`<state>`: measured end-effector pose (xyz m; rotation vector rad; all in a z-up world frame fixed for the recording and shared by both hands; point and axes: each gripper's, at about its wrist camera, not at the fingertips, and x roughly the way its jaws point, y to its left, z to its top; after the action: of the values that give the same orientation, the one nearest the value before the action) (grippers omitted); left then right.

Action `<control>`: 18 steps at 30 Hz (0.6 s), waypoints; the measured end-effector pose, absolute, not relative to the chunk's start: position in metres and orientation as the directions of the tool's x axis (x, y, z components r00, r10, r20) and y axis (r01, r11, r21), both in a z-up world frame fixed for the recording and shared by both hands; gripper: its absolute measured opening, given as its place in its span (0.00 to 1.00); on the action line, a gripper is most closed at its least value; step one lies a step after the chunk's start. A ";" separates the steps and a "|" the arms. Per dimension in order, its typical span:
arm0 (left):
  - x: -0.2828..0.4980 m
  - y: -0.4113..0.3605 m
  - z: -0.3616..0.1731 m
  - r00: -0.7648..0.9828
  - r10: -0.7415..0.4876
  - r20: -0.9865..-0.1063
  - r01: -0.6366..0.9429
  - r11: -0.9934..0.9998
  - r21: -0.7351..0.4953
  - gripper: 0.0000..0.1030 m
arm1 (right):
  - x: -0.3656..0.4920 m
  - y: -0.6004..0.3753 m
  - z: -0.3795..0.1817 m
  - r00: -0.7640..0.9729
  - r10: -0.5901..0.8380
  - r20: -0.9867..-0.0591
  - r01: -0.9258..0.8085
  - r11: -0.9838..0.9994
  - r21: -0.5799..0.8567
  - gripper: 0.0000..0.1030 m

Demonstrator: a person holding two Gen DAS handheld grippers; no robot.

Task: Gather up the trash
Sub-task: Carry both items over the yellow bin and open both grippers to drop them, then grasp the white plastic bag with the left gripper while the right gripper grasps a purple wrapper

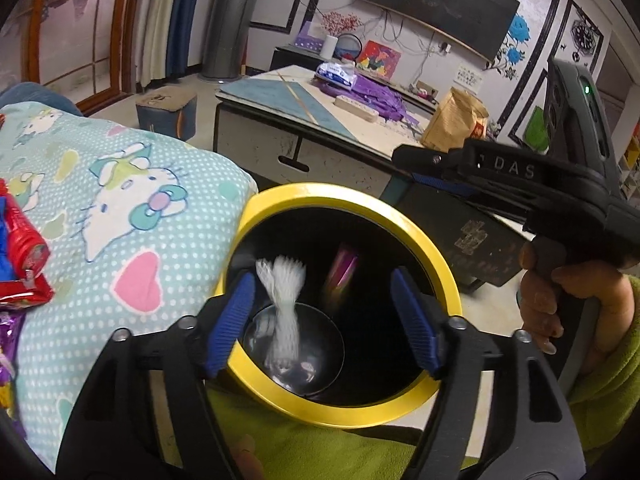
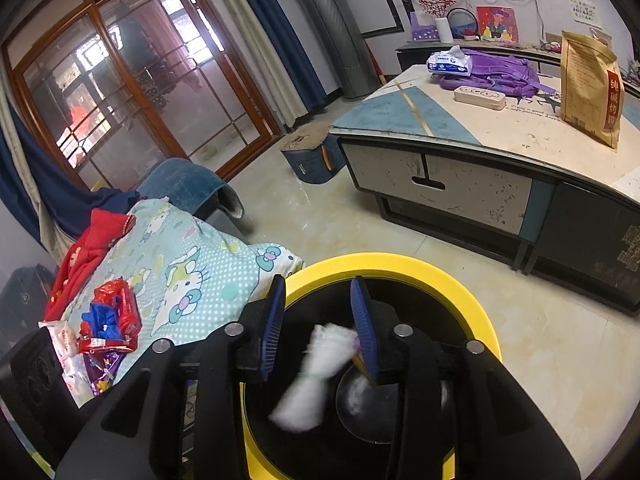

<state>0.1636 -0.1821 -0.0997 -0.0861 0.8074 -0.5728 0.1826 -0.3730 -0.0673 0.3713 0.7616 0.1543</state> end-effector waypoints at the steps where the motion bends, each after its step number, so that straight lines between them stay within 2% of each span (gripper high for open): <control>1: 0.163 -0.180 -0.098 0.555 -0.516 -0.653 0.448 0.846 -0.288 0.67 | 0.182 -0.372 -0.067 0.717 0.270 -0.643 -0.007 0.925 0.381 0.36; 5: 0.160 -0.170 -0.089 0.582 -0.509 -0.634 0.424 0.855 -0.297 0.73 | 0.180 -0.367 -0.063 0.720 0.273 -0.638 -0.020 0.927 0.373 0.38; 9: 0.153 -0.154 -0.072 0.644 -0.471 -0.603 0.388 0.880 -0.273 0.85 | 0.175 -0.354 -0.056 0.729 0.284 -0.623 -0.060 0.933 0.355 0.43; 13: 0.147 -0.132 -0.054 0.714 -0.406 -0.571 0.323 0.914 -0.246 0.89 | 0.169 -0.338 -0.046 0.739 0.303 -0.602 -0.113 0.936 0.333 0.48; 18: 0.138 -0.102 -0.033 0.790 -0.313 -0.527 0.230 0.948 -0.218 0.89 | 0.158 -0.315 -0.032 0.755 0.327 -0.569 -0.177 0.936 0.303 0.54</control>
<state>0.1379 -0.1021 -0.0330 -0.1452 0.5919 -0.2933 0.1585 -0.3146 -0.0322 0.2375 0.6612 0.2774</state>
